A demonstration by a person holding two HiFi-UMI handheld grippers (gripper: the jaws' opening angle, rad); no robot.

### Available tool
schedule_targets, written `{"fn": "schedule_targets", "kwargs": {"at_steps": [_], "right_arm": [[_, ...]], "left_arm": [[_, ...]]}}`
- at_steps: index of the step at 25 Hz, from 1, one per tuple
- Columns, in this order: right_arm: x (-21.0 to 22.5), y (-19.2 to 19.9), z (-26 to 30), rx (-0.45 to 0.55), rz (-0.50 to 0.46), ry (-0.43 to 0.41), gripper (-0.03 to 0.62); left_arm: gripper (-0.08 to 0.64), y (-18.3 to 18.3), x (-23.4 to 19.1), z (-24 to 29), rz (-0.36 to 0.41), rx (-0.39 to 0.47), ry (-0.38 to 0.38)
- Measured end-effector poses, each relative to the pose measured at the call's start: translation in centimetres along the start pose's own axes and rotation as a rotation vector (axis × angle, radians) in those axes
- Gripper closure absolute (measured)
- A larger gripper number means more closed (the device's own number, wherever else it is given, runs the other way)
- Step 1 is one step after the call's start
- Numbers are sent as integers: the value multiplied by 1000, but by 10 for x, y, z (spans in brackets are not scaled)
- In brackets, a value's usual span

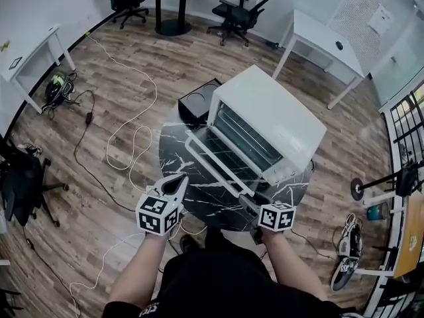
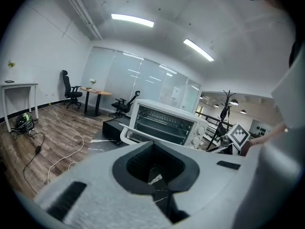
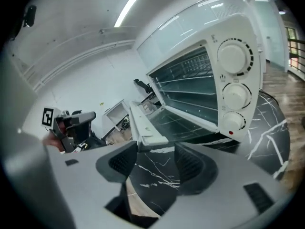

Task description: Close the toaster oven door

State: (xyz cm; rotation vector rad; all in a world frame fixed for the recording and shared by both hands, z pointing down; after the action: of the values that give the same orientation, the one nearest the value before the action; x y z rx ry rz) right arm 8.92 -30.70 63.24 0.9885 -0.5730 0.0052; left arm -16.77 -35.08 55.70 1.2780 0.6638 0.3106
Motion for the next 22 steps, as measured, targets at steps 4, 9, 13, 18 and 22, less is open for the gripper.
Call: {"fn": "schedule_targets", "kwargs": {"at_steps": [4,9,13,18,22], "right_arm": [[1,-19,-4,55,14,-2,353],[-2,-43,-2,116,-26,-27,374],[4,-65,0,154,-135,13,403],[16,-79,3,167,-163,29,466],[18,-81,5,163,-175,17,468]], "left_arm": [[551,-8,8,14,10,6,25],[551,-14,15,26,25,4,44],[551,-14,18,32,31,-6,51],[551,-10,17,34,30,-24,39],[551,-9,14,34,21,-27,21]]}}
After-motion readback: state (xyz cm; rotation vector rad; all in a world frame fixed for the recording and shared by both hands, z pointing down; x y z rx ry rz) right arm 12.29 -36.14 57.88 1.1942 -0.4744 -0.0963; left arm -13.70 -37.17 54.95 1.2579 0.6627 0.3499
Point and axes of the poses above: the fingertips, and each gripper's own axes: z forward along the fingers, x to its right, y out of its underside, the point moved 4 cm from there along -z, backward along the fingers, and after that the axes turned 14 degrees about x, right-handed, at the moved point
